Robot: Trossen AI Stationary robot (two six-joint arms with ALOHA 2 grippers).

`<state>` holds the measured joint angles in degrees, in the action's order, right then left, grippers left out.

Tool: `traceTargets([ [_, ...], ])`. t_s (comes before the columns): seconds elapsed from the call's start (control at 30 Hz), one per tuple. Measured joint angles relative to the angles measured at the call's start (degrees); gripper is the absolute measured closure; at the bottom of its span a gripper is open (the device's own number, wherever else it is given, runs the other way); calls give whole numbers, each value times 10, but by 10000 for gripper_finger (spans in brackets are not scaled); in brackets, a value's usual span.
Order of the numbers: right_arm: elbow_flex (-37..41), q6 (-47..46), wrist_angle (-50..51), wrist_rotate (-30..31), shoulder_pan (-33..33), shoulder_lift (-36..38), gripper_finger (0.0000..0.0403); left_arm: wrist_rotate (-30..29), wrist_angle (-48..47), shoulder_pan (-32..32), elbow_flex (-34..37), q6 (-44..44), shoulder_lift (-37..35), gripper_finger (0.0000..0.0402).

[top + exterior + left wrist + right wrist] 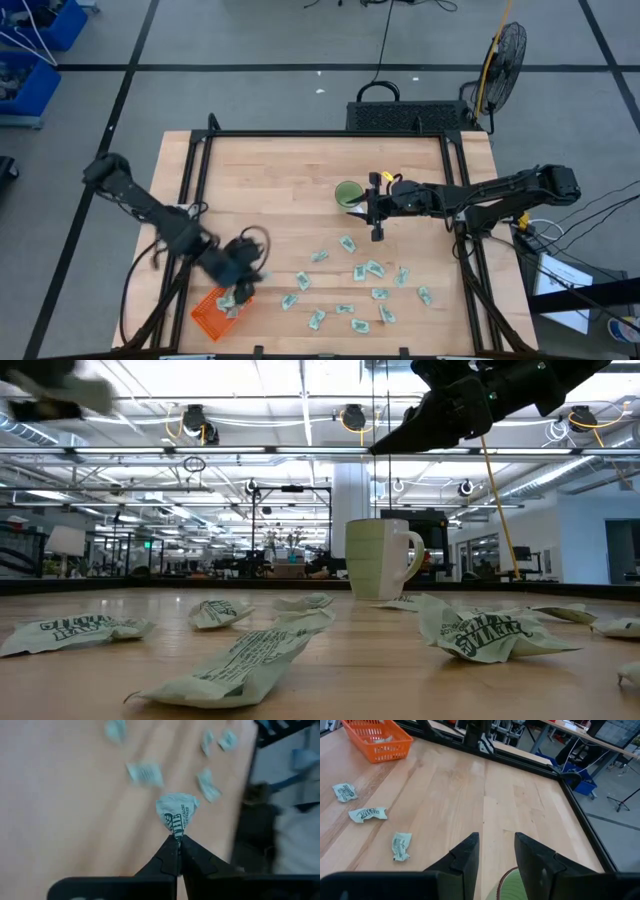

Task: Pick and place Stevia / Truvia into bins
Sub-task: Put the light green stevia packet into the orange basket

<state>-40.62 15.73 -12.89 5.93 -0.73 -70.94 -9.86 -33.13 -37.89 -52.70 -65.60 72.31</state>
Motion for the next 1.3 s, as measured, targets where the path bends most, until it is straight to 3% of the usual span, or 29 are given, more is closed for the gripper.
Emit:
traceTargets([
  [0.2,0,0,12,0,0,0,284,82,-34,-101,2,-306,42,381],
  [0.4,0,0,11,0,0,0,284,121,-53,-138,2,-465,79,358],
  [0.73,0,1,7,0,0,0,284,133,-78,-129,2,-474,81,356],
  [0.9,0,1,6,0,0,0,284,164,-135,-124,1,-488,81,355],
  [1.3,0,2,6,0,0,0,284,156,-157,-120,1,-487,81,354],
])
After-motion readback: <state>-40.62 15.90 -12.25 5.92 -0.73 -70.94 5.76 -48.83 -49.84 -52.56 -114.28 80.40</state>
